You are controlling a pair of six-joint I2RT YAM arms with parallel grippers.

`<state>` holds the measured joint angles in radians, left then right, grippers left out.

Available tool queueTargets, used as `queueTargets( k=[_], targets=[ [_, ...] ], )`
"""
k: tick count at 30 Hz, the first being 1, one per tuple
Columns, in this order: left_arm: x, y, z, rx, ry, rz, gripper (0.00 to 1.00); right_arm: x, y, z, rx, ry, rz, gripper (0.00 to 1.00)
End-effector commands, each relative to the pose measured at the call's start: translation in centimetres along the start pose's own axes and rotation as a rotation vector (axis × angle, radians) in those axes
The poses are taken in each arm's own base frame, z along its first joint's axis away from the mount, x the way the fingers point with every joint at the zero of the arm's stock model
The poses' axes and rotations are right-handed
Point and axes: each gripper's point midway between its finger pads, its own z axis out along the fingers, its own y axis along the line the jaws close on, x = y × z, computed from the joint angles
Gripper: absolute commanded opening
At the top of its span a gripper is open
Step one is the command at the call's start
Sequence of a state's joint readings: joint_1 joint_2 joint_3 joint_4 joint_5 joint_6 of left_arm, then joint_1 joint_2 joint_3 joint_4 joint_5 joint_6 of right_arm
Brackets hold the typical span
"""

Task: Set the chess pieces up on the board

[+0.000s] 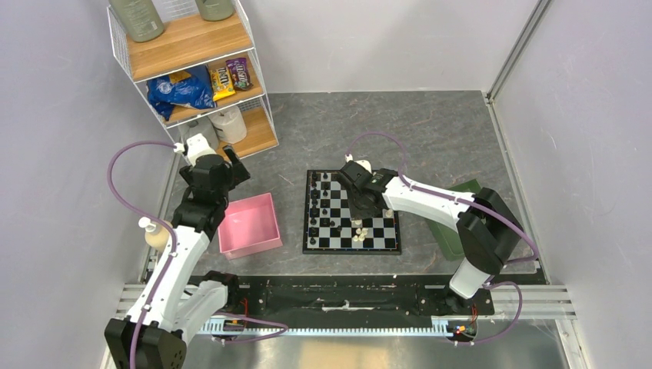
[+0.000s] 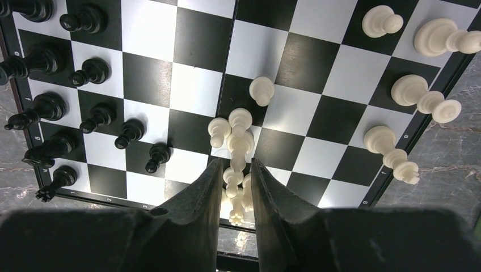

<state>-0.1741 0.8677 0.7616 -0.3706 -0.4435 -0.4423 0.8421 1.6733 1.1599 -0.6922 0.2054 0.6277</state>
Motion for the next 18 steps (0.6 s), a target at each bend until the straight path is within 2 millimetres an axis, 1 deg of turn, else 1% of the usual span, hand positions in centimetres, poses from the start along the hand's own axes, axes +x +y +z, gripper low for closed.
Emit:
queueTargets(
  k=[1,5,12,16,18],
  targets=[
    [-0.55,0.2,0.2,-0.012,-0.023,0.02,1.0,-0.47,0.26,0.1,-0.016,-0.014,-0.003,0.31],
    [-0.54,0.05,0.26,-0.005,-0.023,0.017,1.0,-0.2,0.36,0.38,-0.023,0.0,-0.01,0.28],
    [-0.52,-0.02,0.41,-0.006,-0.022,0.016,1.0,0.38,0.07,0.5,-0.019,0.011,-0.008,0.3],
    [-0.35,-0.11,0.6,-0.005,-0.015,0.018,1.0,0.39,-0.03,0.43,-0.019,0.005,-0.005,0.27],
    [-0.4,-0.18,0.64,-0.004,-0.014,0.018,1.0,0.22,0.0,0.32,-0.022,-0.006,-0.003,0.24]
  ],
)
